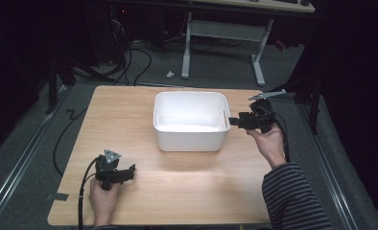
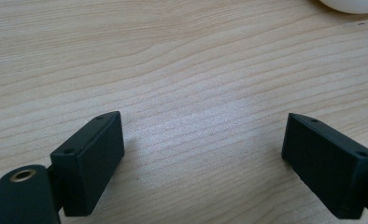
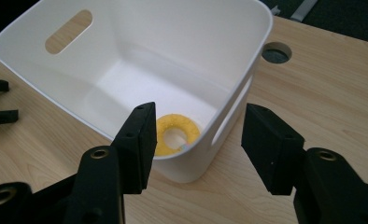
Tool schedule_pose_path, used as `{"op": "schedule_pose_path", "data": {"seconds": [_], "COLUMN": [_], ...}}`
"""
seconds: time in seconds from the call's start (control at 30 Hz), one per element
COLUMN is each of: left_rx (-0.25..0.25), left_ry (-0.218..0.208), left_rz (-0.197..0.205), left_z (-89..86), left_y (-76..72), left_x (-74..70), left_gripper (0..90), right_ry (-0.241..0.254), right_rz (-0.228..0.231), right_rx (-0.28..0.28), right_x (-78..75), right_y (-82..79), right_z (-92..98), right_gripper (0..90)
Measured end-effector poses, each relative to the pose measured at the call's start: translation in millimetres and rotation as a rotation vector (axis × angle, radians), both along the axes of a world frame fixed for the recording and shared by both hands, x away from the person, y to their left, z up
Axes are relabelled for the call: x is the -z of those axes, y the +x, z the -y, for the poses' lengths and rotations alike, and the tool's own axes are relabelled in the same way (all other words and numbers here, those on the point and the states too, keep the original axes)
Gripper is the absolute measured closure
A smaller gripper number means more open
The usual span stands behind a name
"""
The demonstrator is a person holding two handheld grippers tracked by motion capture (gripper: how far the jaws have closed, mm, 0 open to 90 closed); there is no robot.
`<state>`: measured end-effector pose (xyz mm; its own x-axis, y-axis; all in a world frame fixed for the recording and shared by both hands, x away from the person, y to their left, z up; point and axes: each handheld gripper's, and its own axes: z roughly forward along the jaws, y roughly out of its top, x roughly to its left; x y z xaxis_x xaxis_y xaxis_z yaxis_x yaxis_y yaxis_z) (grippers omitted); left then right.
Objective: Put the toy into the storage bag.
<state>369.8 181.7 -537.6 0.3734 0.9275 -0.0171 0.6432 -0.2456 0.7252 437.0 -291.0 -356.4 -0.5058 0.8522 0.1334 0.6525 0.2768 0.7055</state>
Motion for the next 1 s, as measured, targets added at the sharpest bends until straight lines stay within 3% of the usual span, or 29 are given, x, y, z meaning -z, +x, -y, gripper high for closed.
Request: {"op": "schedule_pose_path", "data": {"seconds": [0.3,0.53,0.6,0.73,0.77,0.97,1.0], "left_rx": [-0.009,-0.014,-0.013,-0.013,-0.013,-0.012,-0.012], "left_ry": [0.0,0.0,0.001,0.0,0.0,-0.006,-0.009], "left_rz": [0.002,0.003,0.003,0.003,0.003,0.002,0.001], "left_z": [0.0,0.0,0.0,0.0,-0.1,-0.7,-0.9], "left_y": [0.0,0.4,0.4,0.4,0.4,0.2,0.2], "left_x": [-0.1,0.0,0.0,0.0,0.0,-0.1,-0.2], "left_gripper": [14.0,14.1,14.0,14.0,14.0,14.0,14.0], "right_ry": [0.028,0.013,0.031,0.036,0.008,-0.021,-0.015], "right_rz": [0.002,0.043,0.046,0.054,0.052,0.083,0.071], "right_rx": [0.021,0.035,0.037,0.038,0.041,0.02,0.018], "right_x": [8.4,16.4,19.3,28.2,33.4,41.2,48.5], "right_y": [-12.3,-38.7,-44.7,-55.0,-57.8,-64.7,-66.2], "right_z": [29.3,45.5,48.6,48.5,45.4,34.3,31.2], "right_gripper": [45.4,45.4,45.3,45.4,44.9,44.7,44.7]}}
